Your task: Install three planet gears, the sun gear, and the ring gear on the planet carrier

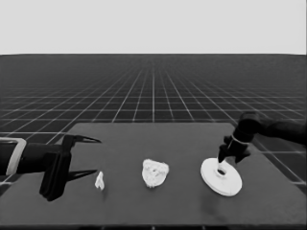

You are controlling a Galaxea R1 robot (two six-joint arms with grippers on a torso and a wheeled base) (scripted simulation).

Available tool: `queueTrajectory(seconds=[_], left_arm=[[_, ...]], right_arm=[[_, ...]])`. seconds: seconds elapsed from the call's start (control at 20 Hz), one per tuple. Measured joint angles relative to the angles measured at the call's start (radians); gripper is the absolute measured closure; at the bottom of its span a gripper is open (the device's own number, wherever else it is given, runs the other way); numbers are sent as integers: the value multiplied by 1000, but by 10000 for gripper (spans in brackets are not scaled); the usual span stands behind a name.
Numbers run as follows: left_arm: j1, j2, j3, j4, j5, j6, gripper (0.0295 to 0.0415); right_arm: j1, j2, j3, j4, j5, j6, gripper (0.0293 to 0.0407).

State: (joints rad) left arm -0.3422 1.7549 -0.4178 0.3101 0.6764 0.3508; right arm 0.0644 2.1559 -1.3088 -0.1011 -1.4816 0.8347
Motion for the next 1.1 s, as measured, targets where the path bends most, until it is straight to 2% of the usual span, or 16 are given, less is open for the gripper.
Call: queueTrajectory(seconds=[0.1, 0.2, 0.25, 0.35, 0.6, 0.65, 1.1], left_arm=[[0, 0, 0, 0, 0, 0, 326], [0, 0, 0, 0, 0, 0, 326], [0, 0, 0, 0, 0, 0, 326], [0, 0, 0, 0, 0, 0, 326], [0, 0, 0, 0, 0, 0, 326], [0, 0, 0, 0, 0, 0, 326], [0, 0, 0, 0, 0, 0, 326]], right_arm=[[0, 9, -17, 1, -4, 2, 315], [-142, 39, -75, -101, 93, -10, 315], [-173, 51, -97, -121, 115, -15, 315], [-200, 64, -121, -138, 135, -21, 315], [-212, 70, -133, -147, 146, -24, 315], [-212, 70, -134, -147, 146, -24, 350], [-212, 71, -134, -147, 146, -24, 351]])
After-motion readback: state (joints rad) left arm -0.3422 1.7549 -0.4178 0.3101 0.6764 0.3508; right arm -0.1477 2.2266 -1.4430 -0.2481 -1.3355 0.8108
